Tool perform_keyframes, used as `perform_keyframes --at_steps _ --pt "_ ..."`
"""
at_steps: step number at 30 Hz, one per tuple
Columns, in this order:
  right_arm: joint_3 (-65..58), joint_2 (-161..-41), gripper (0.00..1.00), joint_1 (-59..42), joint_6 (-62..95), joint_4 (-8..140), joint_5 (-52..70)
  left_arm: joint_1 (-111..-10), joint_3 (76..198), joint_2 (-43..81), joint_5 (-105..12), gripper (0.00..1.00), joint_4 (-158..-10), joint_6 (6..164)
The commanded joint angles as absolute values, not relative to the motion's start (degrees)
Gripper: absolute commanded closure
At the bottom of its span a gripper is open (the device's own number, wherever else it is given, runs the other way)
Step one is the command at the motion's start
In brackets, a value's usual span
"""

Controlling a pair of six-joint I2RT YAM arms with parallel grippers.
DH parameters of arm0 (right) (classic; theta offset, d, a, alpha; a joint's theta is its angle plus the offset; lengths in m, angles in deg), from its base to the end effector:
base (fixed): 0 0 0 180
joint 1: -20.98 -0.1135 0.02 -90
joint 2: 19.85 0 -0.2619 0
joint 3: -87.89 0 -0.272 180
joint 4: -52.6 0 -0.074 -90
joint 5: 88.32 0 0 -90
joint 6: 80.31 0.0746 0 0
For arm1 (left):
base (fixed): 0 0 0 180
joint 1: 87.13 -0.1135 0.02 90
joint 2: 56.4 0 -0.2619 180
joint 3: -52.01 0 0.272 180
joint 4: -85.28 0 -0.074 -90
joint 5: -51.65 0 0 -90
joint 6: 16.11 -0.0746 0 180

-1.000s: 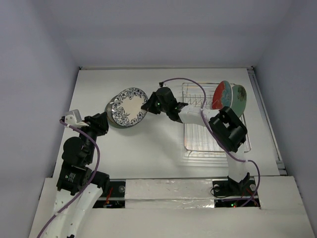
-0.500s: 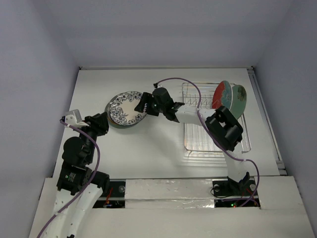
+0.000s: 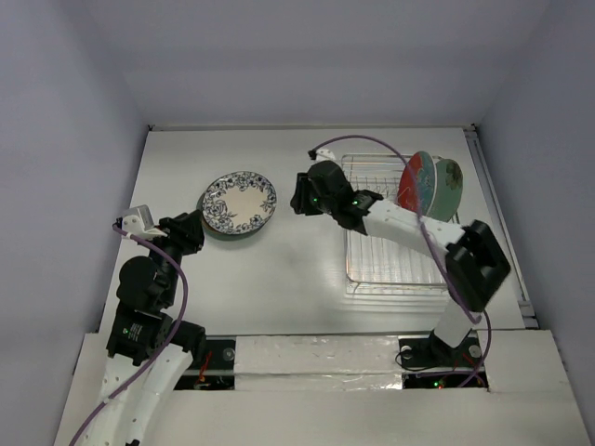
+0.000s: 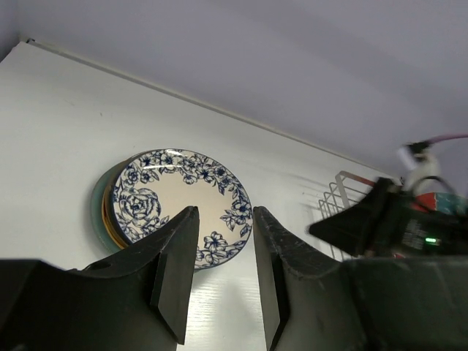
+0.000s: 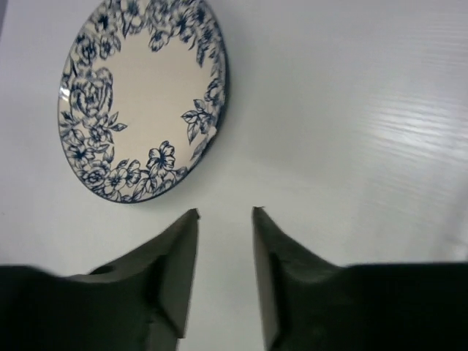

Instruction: Unload the plates from the dish rack

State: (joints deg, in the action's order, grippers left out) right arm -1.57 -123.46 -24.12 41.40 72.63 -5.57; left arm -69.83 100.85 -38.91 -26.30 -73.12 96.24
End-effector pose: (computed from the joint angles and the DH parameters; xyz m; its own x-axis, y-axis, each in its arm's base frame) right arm 0.3388 0.3267 0.2257 -0.6581 0.0783 -0.7489 -0.3317 0.8627 0.3817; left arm 0.1453 -0.0289 0.3586 0.1137 -0.4249 -0.8981 0.1488 0.9010 -0.4075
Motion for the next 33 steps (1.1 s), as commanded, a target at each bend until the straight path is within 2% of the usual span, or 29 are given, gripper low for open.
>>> perform_keyframes --at_steps 1,4,9,10,12,13,14,16,21,24,27,28,33 --pt "-5.7 -109.8 0.64 -23.6 36.9 74.5 -20.1 -69.5 100.5 -38.6 -26.5 0.67 -75.7 96.0" --pt "-10.4 -100.9 1.0 -18.7 35.9 77.7 -26.5 -69.5 100.4 -38.9 -26.5 0.67 -75.7 96.0" --pt "-16.7 -90.2 1.0 -10.0 35.7 84.6 -35.4 -69.5 100.4 -39.1 -26.5 0.68 -75.7 96.2" --pt "-17.8 -87.0 0.96 -9.3 36.3 85.6 -37.2 -69.5 100.5 -38.9 -26.5 0.68 -75.6 96.2" --pt "-18.6 -84.3 0.74 -7.8 36.5 88.0 -43.6 -69.5 100.4 -38.9 -26.5 0.68 -75.7 96.3" --pt "-19.2 -83.1 0.51 -7.2 36.2 88.5 -45.0 -69.5 100.4 -38.7 -26.5 0.68 -75.7 96.3" --pt "-19.4 -81.6 0.41 -5.6 36.0 89.1 -47.1 -69.5 100.4 -38.6 -26.5 0.68 -75.7 96.3" --pt "-19.9 -81.0 0.27 -3.3 35.5 89.9 -47.7 -69.5 100.4 -38.5 -26.5 0.68 -75.7 96.2" --pt "-21.5 -85.1 0.26 3.8 34.7 85.5 -38.2 -69.5 100.4 -38.8 -26.5 0.68 -75.6 96.2" --pt "-18.7 -92.1 0.3 5.2 33.2 85.9 -37.9 -69.5 100.5 -38.8 -26.5 0.67 -75.6 96.3" --pt "-16.9 -95.9 0.44 5.7 31.7 86.4 -39.1 -69.5 100.4 -38.8 -26.5 0.67 -75.5 96.2" --pt "-16.2 -96.5 0.52 5.7 31.0 86.4 -39.8 -69.5 100.5 -39.1 -26.5 0.67 -75.5 96.2" --pt "-14.2 -94.1 0.7 5.7 28.2 88.0 -41.6 -69.5 100.4 -39.1 -26.5 0.67 -75.6 96.2"
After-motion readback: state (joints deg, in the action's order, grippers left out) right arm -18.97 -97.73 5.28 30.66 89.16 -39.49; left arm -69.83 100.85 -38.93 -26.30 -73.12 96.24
